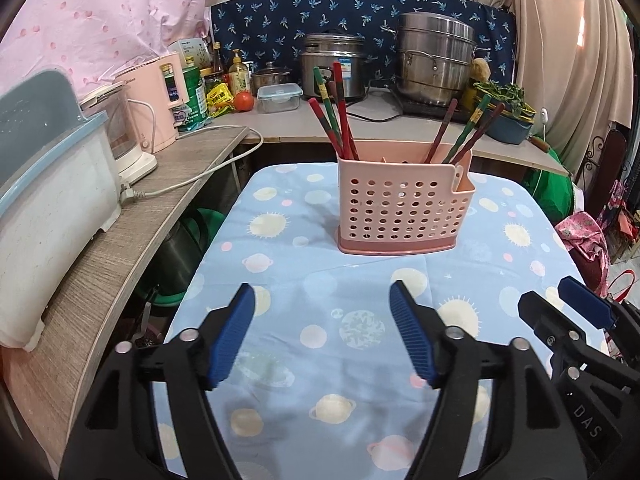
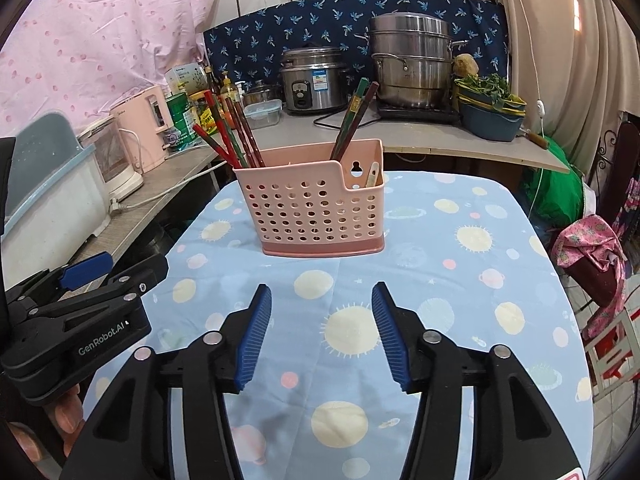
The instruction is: Organize utensils
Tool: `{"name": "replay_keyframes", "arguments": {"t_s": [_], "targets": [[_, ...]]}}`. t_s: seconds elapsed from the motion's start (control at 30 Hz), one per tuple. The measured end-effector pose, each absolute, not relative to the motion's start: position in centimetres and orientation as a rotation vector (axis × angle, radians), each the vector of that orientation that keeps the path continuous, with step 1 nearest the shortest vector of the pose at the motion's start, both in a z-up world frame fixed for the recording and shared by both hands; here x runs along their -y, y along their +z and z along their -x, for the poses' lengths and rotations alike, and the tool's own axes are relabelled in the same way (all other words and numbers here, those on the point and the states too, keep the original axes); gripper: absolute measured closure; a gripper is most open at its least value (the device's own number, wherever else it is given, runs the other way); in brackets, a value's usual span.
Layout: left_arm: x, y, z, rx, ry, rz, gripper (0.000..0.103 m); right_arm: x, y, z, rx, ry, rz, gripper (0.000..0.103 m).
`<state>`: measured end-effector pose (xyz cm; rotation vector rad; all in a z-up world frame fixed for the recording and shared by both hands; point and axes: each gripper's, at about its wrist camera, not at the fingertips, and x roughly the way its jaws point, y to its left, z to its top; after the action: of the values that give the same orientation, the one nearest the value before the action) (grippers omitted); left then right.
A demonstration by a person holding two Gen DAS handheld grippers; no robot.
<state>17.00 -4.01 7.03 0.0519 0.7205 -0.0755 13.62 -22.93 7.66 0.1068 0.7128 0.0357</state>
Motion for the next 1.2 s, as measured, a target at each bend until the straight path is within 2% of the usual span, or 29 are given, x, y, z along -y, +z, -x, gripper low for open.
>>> {"name": "replay_keyframes", "arguments": {"t_s": [0.13,0.27,0.43,0.5,0.57,1.2], "targets": [[4.0,6.8,-17.0,-0.725,-0.063,-0.055,0.023,23.1,7.5,-13.6,-0.71,0.025,-0.107,0.037],[3.9,6.5,-16.9,-0.723,-0.041,-0.059,0.015,23.5,7.3,-13.7,-0.717,0.025,-0.132,0.019],[3.7,6.1,-17.1,-0.738,-0.022,-0.06,0.01,23.9,7.0,-13.8,-0.72,0.011,-0.14,0.018],[3.6,5.9,-17.2,-0.746,-0.013,-0.054,0.009,24.0,6.8,-13.9,-0.727,0.013,-0.145,0.015],[3.5,5.7,-17.3,-0.752,-0.01,-0.055,0.009,24.0,6.6,-13.9,-0.731,0.011,-0.141,0.006],[3.6,5.0,-17.2,-0.782,-0.003,-0.053,0.007,23.6,6.0,-13.8,-0.743,-0.006,-0.116,0.006]]}}
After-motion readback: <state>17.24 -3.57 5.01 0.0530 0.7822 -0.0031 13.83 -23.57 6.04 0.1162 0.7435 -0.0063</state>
